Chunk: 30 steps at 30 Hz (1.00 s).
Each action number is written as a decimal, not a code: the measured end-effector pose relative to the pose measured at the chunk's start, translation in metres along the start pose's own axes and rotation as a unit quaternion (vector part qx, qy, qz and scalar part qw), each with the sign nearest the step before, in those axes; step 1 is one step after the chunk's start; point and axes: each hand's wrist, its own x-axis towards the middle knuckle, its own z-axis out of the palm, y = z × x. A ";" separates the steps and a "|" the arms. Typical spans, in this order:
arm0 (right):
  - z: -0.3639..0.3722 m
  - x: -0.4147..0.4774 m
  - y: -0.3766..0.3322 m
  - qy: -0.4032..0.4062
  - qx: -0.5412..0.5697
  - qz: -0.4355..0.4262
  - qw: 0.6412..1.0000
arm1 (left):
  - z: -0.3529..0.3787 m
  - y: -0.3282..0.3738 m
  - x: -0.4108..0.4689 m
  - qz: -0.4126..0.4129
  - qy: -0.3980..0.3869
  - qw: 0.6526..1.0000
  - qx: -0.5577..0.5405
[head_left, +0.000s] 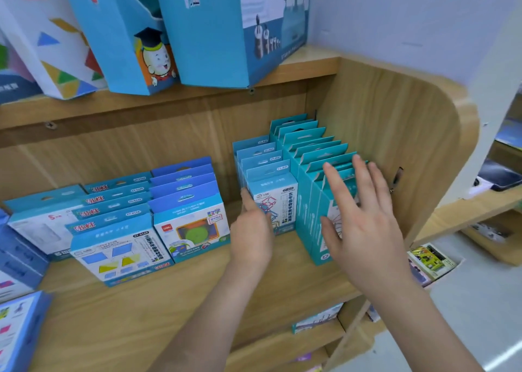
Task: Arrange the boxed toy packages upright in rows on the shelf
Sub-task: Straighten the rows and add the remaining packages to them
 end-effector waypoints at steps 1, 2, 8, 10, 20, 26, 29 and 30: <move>0.000 0.000 0.000 0.001 0.000 -0.001 1.000 | 0.001 0.000 0.001 0.002 -0.001 1.000 0.016; 0.000 0.001 0.000 0.001 0.002 -0.001 1.000 | 0.002 -0.002 0.002 0.006 -0.002 1.000 0.028; -0.007 -0.001 -0.003 0.068 0.063 -0.023 0.995 | 0.000 -0.008 0.003 0.006 -0.011 0.997 0.070; -0.009 -0.004 -0.004 0.098 0.102 -0.036 0.989 | -0.004 -0.010 0.004 0.015 -0.013 0.997 0.076; -0.001 -0.037 -0.024 0.090 0.196 -0.071 0.974 | -0.002 -0.015 -0.001 0.026 -0.014 0.996 0.086; 0.013 -0.049 -0.034 0.005 0.308 0.011 0.951 | -0.014 -0.034 -0.030 0.064 -0.012 0.996 -0.067; 0.018 -0.052 -0.042 -0.031 0.376 0.041 0.925 | -0.033 -0.051 -0.060 0.096 0.028 0.988 -0.113; 0.020 -0.053 -0.046 -0.043 0.402 0.054 0.913 | -0.041 -0.059 -0.070 0.096 0.041 0.986 -0.127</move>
